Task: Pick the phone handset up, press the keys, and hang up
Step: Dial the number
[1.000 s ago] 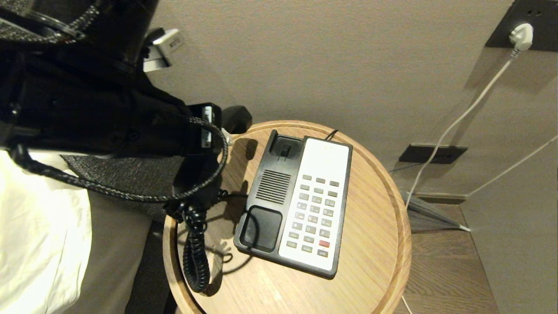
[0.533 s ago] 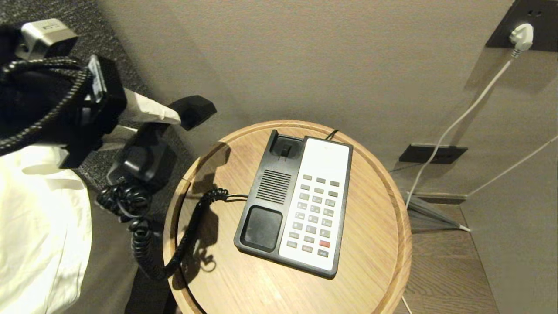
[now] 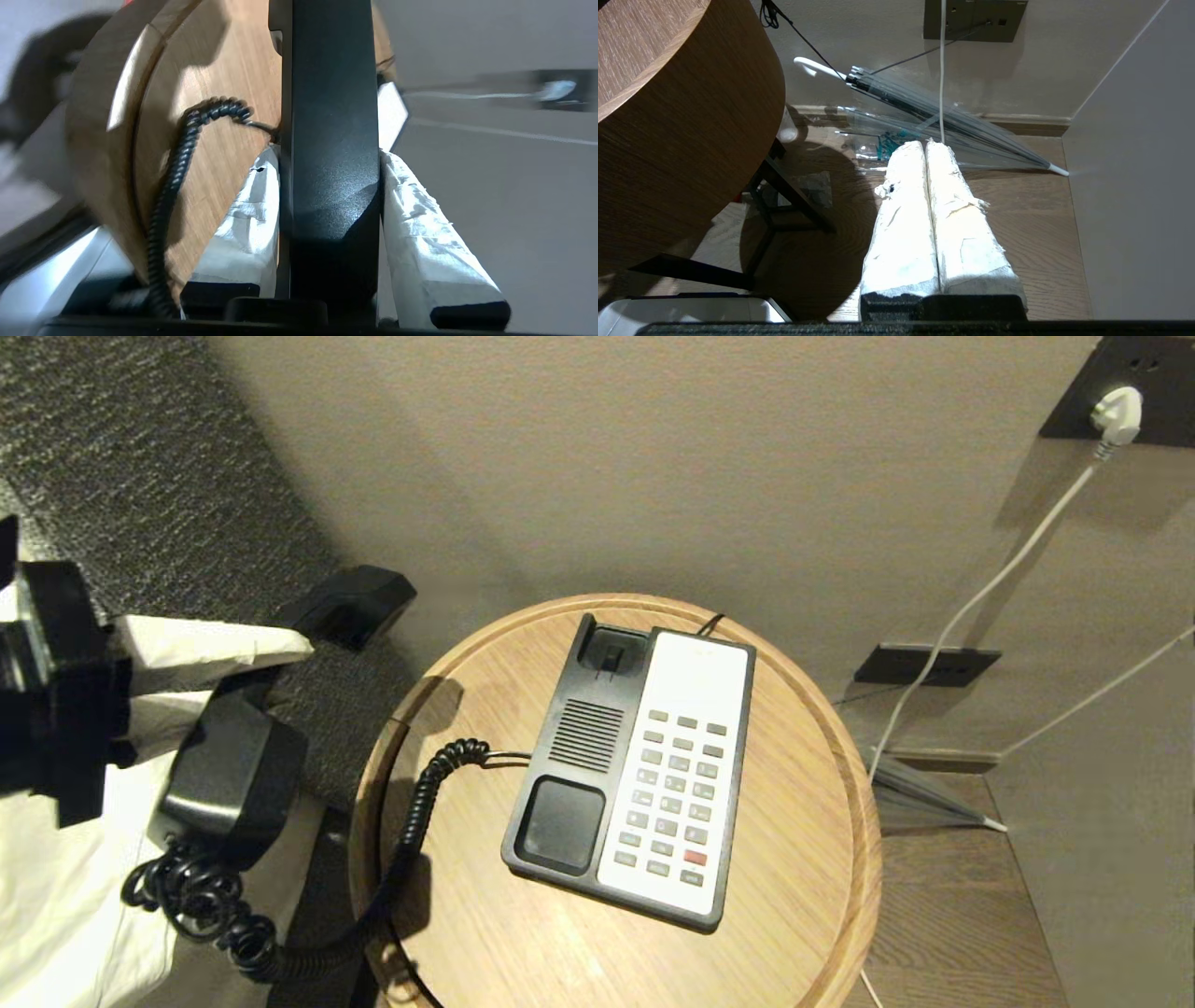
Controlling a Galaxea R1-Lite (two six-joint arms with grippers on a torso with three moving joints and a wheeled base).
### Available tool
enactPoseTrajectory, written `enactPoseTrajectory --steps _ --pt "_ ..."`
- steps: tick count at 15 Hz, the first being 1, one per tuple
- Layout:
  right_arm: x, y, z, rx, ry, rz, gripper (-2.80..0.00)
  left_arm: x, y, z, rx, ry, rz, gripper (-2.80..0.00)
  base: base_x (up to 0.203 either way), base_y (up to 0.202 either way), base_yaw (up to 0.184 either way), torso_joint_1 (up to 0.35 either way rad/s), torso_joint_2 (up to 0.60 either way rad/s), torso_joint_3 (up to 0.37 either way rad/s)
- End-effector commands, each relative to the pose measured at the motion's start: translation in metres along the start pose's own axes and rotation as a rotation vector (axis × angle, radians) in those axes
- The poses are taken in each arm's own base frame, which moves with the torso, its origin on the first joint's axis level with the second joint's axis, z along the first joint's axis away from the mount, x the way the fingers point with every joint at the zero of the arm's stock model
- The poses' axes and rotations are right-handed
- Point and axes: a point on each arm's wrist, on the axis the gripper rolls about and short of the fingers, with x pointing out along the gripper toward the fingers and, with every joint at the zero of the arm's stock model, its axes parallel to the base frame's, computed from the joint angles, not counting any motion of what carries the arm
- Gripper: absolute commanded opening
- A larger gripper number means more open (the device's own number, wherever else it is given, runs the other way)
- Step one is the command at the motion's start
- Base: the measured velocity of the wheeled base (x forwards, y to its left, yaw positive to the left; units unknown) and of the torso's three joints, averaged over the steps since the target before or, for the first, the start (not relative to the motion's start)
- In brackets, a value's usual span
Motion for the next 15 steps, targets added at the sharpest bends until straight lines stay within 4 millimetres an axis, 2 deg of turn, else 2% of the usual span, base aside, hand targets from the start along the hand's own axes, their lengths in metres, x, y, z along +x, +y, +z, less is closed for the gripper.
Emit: enactPoseTrajectory --steps 1,4,6,7,9,11,12,13,14,15 --pt "0.001 0.0 -0.005 -0.015 0.019 0.008 -2.8 -0.028 0.006 -0.009 0.011 -0.094 -0.104 -2.8 0.0 0.0 0.0 0.0 0.0 0.0" --pt "0.001 0.0 -0.006 -0.016 0.025 0.007 -2.8 -0.042 0.009 -0.015 0.013 -0.117 -0.128 -2.8 0.0 0.0 0.0 0.0 0.0 0.0" --pt "0.001 0.0 -0.005 -0.005 0.013 -0.001 -2.8 -0.042 0.01 -0.016 0.012 -0.106 -0.134 -2.8 0.0 0.0 0.0 0.0 0.0 0.0" --pt "-0.001 0.0 0.002 0.001 -0.009 0.0 -2.8 -0.04 0.01 -0.016 0.011 -0.102 -0.133 -2.8 0.0 0.0 0.0 0.0 0.0 0.0" --pt "-0.016 0.0 0.038 0.018 -0.044 0.011 -2.8 -0.041 0.01 -0.016 0.012 -0.102 -0.134 -2.8 0.0 0.0 0.0 0.0 0.0 0.0" --pt "-0.04 0.0 0.093 0.048 -0.088 0.033 -2.8 -0.042 0.01 -0.016 0.012 -0.099 -0.142 -2.8 0.0 0.0 0.0 0.0 0.0 0.0" --pt "-0.038 0.0 0.116 0.067 -0.08 0.041 -2.8 -0.042 0.01 -0.017 0.012 -0.097 -0.143 -2.8 0.0 0.0 0.0 0.0 0.0 0.0" --pt "-0.027 0.0 0.137 0.083 -0.036 0.047 -2.8 -0.042 0.01 -0.016 0.012 -0.098 -0.147 -2.8 0.0 0.0 0.0 0.0 0.0 0.0" --pt "-0.004 0.0 0.158 0.095 0.049 0.052 -2.8 -0.042 0.01 -0.016 0.012 -0.1 -0.145 -2.8 0.0 0.0 0.0 0.0 0.0 0.0" --pt "0.031 -0.001 0.173 0.093 0.162 0.064 -2.8 -0.043 0.01 -0.016 0.014 -0.1 -0.146 -2.8 0.0 0.0 0.0 0.0 0.0 0.0"
